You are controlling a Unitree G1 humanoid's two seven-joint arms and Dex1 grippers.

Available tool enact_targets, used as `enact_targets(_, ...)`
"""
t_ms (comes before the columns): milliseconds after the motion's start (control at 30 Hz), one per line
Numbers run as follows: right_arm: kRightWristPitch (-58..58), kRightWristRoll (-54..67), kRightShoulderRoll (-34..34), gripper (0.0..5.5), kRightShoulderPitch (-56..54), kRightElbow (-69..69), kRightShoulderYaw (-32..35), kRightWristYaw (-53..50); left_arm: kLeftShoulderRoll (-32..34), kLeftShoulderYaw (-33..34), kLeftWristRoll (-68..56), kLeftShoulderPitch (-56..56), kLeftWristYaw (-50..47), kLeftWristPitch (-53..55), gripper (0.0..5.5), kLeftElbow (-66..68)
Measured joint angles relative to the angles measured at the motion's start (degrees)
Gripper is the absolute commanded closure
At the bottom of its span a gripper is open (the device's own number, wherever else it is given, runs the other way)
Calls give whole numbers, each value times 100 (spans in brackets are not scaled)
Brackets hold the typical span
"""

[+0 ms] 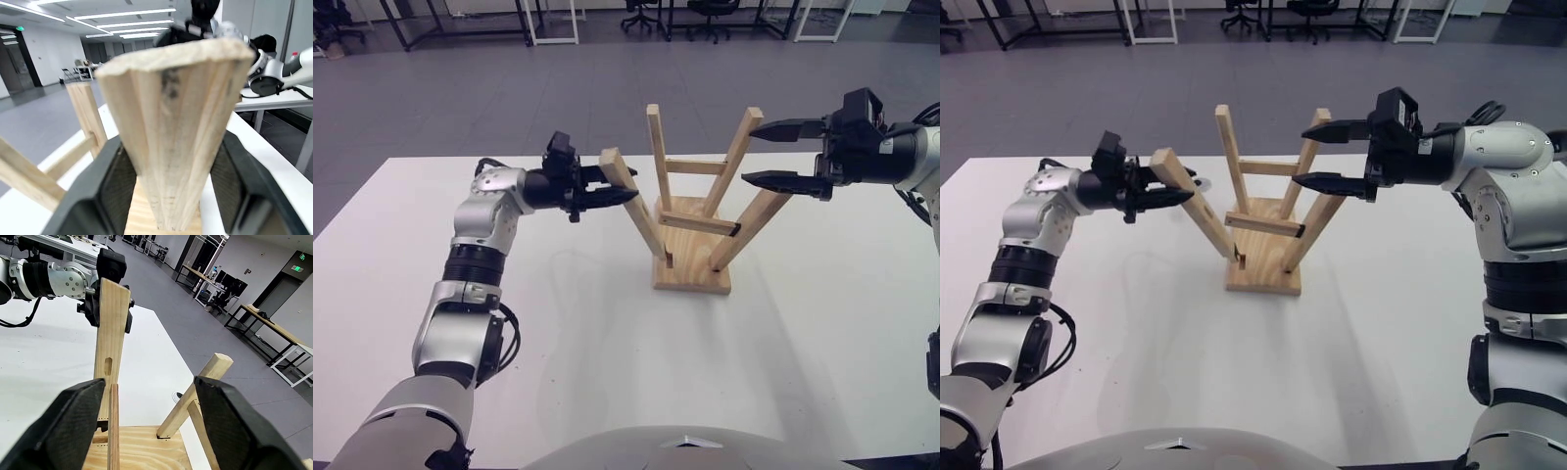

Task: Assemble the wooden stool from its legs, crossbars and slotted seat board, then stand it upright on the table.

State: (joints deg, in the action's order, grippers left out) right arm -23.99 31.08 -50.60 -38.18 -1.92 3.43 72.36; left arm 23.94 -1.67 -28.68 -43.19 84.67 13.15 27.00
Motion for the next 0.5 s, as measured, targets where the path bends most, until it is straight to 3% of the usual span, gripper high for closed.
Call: enact_targets(500, -201, 18, 169, 212, -111, -195, -44, -165, -247, -42, 199, 59, 94, -613, 345, 320)
